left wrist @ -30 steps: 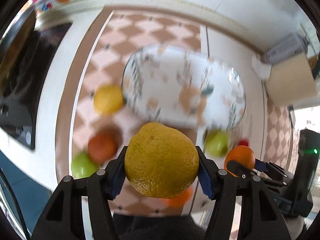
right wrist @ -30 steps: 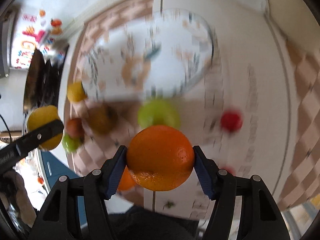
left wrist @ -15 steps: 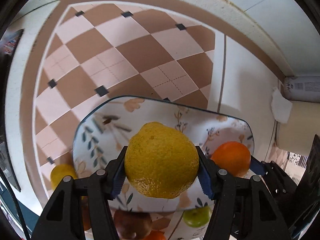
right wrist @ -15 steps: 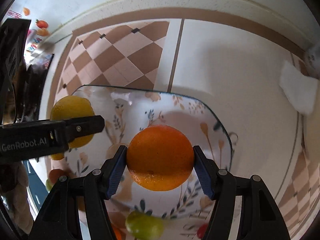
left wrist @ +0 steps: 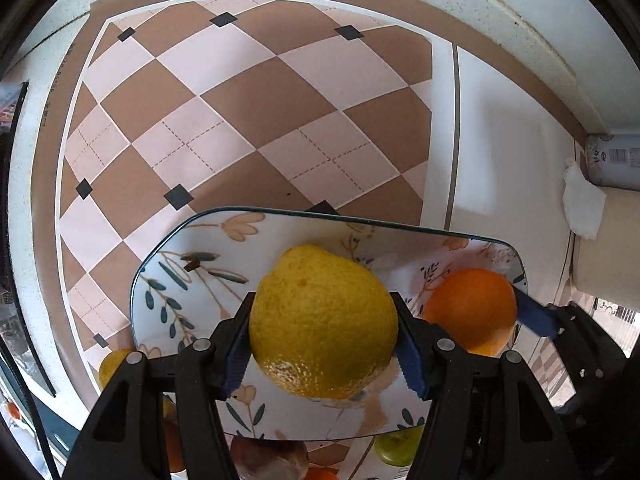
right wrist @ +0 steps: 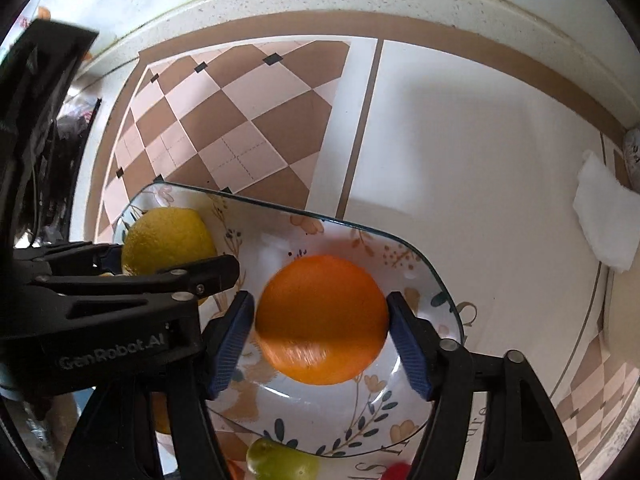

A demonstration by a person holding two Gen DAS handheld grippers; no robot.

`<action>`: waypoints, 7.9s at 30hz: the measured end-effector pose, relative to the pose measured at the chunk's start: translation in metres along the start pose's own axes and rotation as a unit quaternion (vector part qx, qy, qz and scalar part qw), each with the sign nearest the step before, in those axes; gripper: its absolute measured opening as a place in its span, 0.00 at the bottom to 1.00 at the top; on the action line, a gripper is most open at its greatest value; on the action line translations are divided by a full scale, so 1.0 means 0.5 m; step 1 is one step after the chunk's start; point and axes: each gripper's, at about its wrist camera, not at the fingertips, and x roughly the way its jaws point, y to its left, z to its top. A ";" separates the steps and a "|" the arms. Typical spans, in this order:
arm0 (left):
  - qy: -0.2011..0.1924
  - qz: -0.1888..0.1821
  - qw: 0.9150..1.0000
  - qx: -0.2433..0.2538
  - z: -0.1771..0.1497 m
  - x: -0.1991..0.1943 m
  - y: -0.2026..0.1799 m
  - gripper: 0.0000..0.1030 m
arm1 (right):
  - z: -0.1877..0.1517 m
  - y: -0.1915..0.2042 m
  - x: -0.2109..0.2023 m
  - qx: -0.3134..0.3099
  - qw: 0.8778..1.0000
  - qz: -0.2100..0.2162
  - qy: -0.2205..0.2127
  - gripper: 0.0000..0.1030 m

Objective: Organize fruits
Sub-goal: 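Carry the lemon and orange in both tools over the white oval plate and lower them, then open both tools to release the lemon and orange onto the plate, then lift both tools away from the plate, then grasp the green apple with the left tool while the right tool grasps another orange, then carry the green apple and orange in both tools onto the plate, then open both tools to release the green apple and orange on the plate, then lift both tools away from the plate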

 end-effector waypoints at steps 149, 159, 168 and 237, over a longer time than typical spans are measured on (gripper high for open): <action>-0.142 0.008 0.989 0.032 -0.272 -0.225 0.117 0.55 | -0.291 0.044 -0.123 0.103 0.990 0.003 -0.094 0.64; -0.032 -0.007 0.999 -0.012 -0.155 -0.070 0.141 0.55 | -0.205 -0.016 -0.032 0.094 0.993 -0.044 -0.059 0.64; 0.021 -0.101 0.993 -0.064 -0.158 -0.014 0.139 0.55 | -0.192 0.000 0.000 0.084 0.995 -0.016 -0.040 0.64; -0.294 0.062 0.952 0.057 -0.579 -0.374 0.106 0.83 | -0.558 0.186 -0.408 0.090 0.966 -0.076 -0.230 0.91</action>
